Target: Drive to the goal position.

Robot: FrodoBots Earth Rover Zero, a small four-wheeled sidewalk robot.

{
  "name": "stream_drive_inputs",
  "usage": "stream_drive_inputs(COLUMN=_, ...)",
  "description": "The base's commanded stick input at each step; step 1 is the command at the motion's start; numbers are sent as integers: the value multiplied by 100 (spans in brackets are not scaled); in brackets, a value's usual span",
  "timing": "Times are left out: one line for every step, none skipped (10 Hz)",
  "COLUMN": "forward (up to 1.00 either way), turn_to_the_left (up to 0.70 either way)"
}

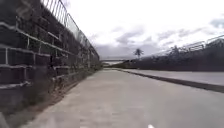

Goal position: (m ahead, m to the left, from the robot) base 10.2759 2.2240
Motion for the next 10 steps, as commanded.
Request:
stream_drive_inputs(forward=100, turn_to_the_left=0)
stream_drive_inputs(forward=100, turn_to_the_left=0)
stream_drive_inputs(forward=100, turn_to_the_left=0)
stream_drive_inputs(forward=100, turn_to_the_left=0)
stream_drive_inputs(forward=100, turn_to_the_left=0)
stream_drive_inputs(forward=100, turn_to_the_left=0)
stream_drive_inputs(forward=100, turn_to_the_left=0)
stream_drive_inputs(forward=100, turn_to_the_left=0)
stream_drive_inputs(forward=100, turn_to_the_left=0)
stream_drive_inputs(forward=100, turn_to_the_left=0)
